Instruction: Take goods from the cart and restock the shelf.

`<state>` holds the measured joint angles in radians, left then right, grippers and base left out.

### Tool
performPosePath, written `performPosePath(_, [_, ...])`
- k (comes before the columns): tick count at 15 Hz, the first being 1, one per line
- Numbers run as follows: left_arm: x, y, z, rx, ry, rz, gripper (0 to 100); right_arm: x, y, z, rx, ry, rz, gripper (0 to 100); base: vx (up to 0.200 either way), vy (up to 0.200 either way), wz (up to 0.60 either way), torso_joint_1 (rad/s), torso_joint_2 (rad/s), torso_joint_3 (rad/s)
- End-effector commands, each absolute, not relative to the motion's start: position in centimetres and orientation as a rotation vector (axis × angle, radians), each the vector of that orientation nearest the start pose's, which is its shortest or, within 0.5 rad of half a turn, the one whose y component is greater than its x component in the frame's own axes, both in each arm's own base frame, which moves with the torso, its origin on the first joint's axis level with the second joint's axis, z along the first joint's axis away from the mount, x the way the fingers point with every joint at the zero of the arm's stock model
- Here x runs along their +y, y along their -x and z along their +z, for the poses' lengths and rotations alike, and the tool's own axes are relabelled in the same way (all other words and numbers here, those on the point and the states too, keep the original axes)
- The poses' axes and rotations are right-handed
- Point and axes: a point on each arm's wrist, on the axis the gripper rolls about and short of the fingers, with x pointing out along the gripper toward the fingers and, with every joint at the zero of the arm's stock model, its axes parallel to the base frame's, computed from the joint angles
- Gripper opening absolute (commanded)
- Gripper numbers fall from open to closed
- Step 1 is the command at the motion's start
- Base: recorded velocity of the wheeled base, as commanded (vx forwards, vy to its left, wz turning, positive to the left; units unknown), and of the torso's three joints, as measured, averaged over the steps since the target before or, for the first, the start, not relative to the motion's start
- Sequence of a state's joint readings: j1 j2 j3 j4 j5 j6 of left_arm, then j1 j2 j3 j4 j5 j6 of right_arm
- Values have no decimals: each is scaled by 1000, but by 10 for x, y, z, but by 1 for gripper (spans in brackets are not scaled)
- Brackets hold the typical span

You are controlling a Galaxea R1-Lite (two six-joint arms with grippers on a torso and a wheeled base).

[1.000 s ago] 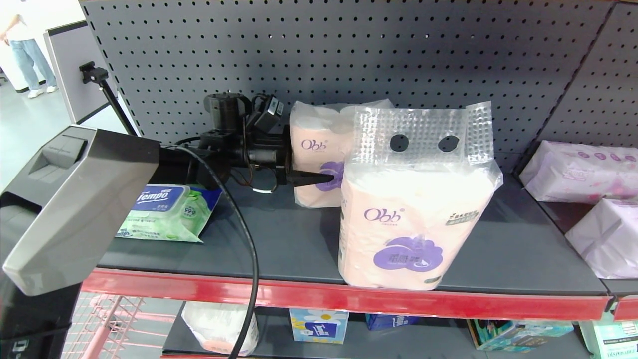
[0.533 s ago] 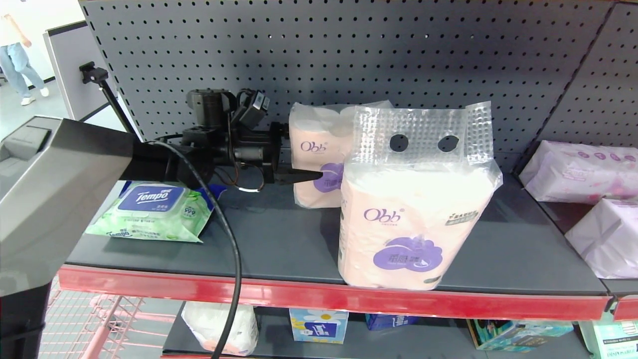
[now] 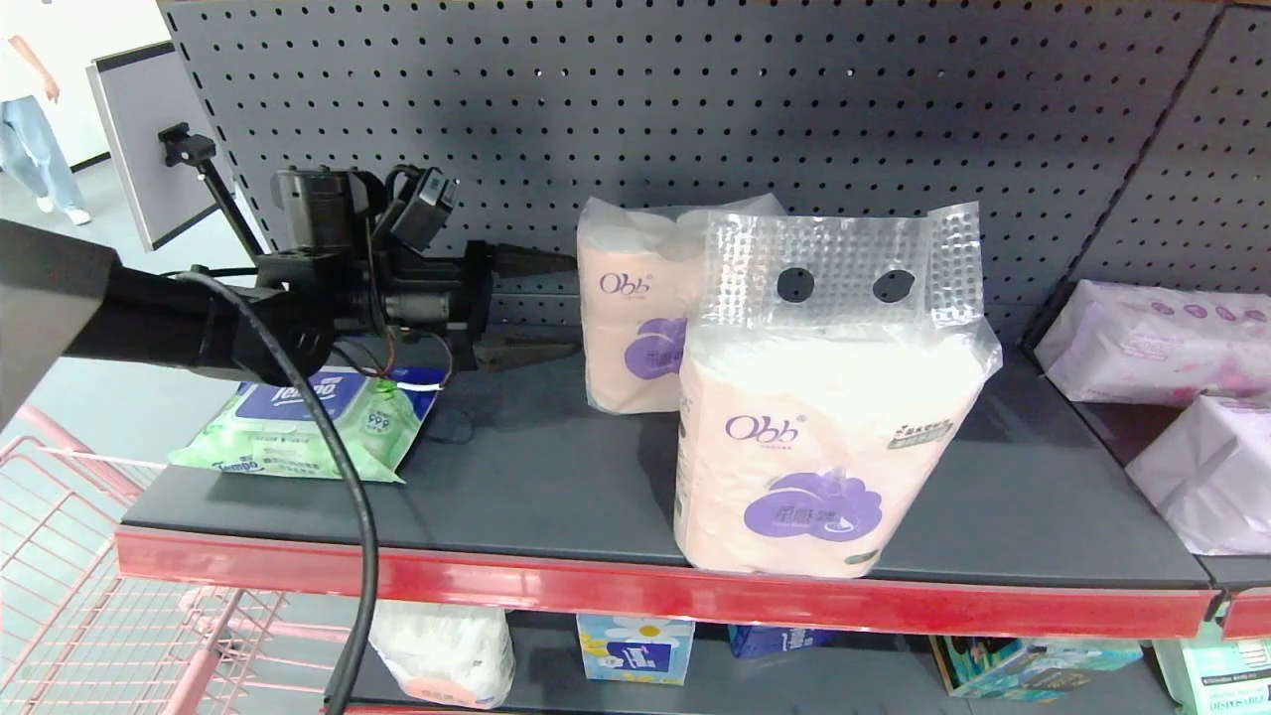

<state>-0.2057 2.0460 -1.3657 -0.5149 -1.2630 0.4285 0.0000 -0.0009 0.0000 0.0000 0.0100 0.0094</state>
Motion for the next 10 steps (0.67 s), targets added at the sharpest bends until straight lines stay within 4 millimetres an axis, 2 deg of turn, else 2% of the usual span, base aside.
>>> performPosePath(1, [-84, -366, 215, -167, -274, -1433, 100, 0, 23, 75, 0, -9, 11, 100, 0, 0, 0, 0, 0, 0])
performPosePath(3, [-66, -344, 213, -128, -256, -1395, 100, 0, 23, 75, 0, -9, 11, 100, 0, 0, 0, 0, 0, 0])
performPosePath(6, [-19, -285, 219, -65, -265, -1172, 100, 0, 23, 75, 0, -9, 11, 100, 0, 0, 0, 0, 0, 0])
performPosePath(7, [-9, -269, 221, -54, -276, -1099, 100, 0, 23, 75, 0, -9, 11, 100, 0, 0, 0, 0, 0, 0])
performPosePath(8, [6, -243, 223, -21, -282, -964, 100, 0, 23, 75, 0, -9, 11, 100, 0, 0, 0, 0, 0, 0])
performPosePath(9, [14, -220, 226, 2, -281, -879, 100, 0, 23, 75, 0, -9, 11, 100, 0, 0, 0, 0, 0, 0])
performPosePath(10, [17, -208, 227, 11, -279, -846, 100, 0, 23, 75, 0, -9, 11, 100, 0, 0, 0, 0, 0, 0])
